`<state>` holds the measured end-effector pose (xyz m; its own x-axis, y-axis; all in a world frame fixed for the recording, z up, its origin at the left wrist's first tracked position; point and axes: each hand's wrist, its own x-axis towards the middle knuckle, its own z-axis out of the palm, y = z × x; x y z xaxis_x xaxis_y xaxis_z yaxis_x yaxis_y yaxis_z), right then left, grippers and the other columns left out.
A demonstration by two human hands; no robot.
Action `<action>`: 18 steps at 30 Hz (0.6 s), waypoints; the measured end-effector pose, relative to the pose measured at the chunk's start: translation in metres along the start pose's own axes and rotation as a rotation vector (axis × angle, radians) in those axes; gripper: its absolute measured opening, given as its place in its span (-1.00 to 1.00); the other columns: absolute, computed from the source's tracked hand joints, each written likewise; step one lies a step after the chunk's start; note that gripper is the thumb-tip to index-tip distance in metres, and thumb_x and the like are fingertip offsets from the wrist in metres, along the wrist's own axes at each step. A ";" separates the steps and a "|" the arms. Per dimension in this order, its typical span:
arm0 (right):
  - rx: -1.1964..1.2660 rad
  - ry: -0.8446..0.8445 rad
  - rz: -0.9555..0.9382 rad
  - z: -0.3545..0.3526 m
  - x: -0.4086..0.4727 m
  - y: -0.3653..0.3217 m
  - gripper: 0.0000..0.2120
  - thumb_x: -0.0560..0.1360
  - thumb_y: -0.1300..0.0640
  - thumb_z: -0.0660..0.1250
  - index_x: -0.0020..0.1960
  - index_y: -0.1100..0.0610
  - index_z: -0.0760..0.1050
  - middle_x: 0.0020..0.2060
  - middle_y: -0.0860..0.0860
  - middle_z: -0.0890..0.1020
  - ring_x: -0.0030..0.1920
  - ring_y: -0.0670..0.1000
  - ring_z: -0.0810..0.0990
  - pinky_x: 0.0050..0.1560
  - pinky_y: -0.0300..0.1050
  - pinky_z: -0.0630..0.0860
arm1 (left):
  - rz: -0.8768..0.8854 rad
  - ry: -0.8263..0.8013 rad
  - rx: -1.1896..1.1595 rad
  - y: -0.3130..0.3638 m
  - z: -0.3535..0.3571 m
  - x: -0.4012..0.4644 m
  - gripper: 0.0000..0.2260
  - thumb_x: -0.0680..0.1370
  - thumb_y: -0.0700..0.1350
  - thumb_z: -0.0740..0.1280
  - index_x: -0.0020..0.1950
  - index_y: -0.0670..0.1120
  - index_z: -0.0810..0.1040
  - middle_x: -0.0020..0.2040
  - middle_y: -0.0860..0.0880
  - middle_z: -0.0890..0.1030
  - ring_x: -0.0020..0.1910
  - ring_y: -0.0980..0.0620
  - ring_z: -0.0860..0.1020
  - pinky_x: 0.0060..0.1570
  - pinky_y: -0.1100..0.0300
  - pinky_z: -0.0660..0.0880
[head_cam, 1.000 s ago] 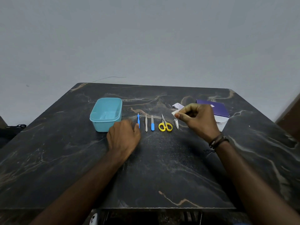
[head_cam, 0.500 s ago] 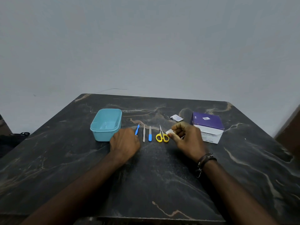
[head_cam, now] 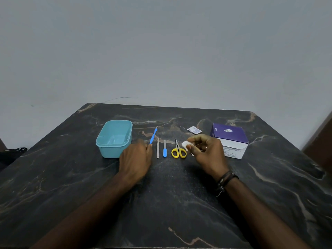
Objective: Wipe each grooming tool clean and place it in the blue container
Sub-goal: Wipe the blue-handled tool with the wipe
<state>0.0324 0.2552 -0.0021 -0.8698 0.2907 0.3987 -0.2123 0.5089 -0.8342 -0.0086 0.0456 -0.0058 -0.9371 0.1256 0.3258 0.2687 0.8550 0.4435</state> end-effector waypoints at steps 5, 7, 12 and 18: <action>0.200 -0.063 0.055 0.001 -0.001 -0.003 -0.84 0.43 0.35 0.46 -0.10 0.12 0.58 -0.24 0.02 0.71 -0.26 -0.08 0.66 -0.19 -0.19 0.59 | 0.127 -0.024 -0.223 0.001 0.004 0.002 -0.75 0.66 0.00 0.09 -0.14 -0.09 0.38 -0.28 -0.02 0.49 -0.28 -0.05 0.49 -0.25 0.02 0.41; 0.281 -0.088 0.072 0.001 -0.003 -0.007 -0.84 0.44 0.37 0.44 -0.09 0.15 0.57 -0.26 0.06 0.71 -0.30 -0.06 0.66 -0.29 -0.28 0.53 | 0.231 -0.024 -0.265 0.001 0.006 0.000 -0.73 0.65 0.05 0.04 -0.16 -0.05 0.35 -0.32 0.03 0.45 -0.32 -0.02 0.47 -0.29 0.02 0.41; 0.511 -0.117 0.127 0.001 -0.006 -0.014 -0.88 0.45 0.38 0.41 -0.12 0.19 0.57 -0.29 0.18 0.69 -0.33 0.03 0.65 -0.42 -0.28 0.45 | 0.429 -0.062 -0.384 0.001 0.007 -0.007 -0.74 0.65 0.04 0.08 -0.25 0.11 0.25 -0.37 0.05 0.43 -0.39 0.06 0.41 -0.37 0.08 0.34; 0.700 -0.073 0.172 -0.003 -0.005 -0.020 -0.89 0.42 0.35 0.40 -0.09 0.19 0.59 -0.30 0.09 0.69 -0.29 -0.01 0.65 -0.36 -0.26 0.50 | 0.501 -0.113 -0.475 0.006 0.005 -0.013 -0.80 0.65 0.00 0.13 -0.17 0.03 0.37 -0.37 -0.03 0.52 -0.41 0.00 0.47 -0.38 0.03 0.41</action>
<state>0.0423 0.2456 0.0140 -0.9388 0.2530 0.2337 -0.2840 -0.1845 -0.9409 0.0035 0.0516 -0.0119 -0.6856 0.5205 0.5090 0.7185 0.3711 0.5883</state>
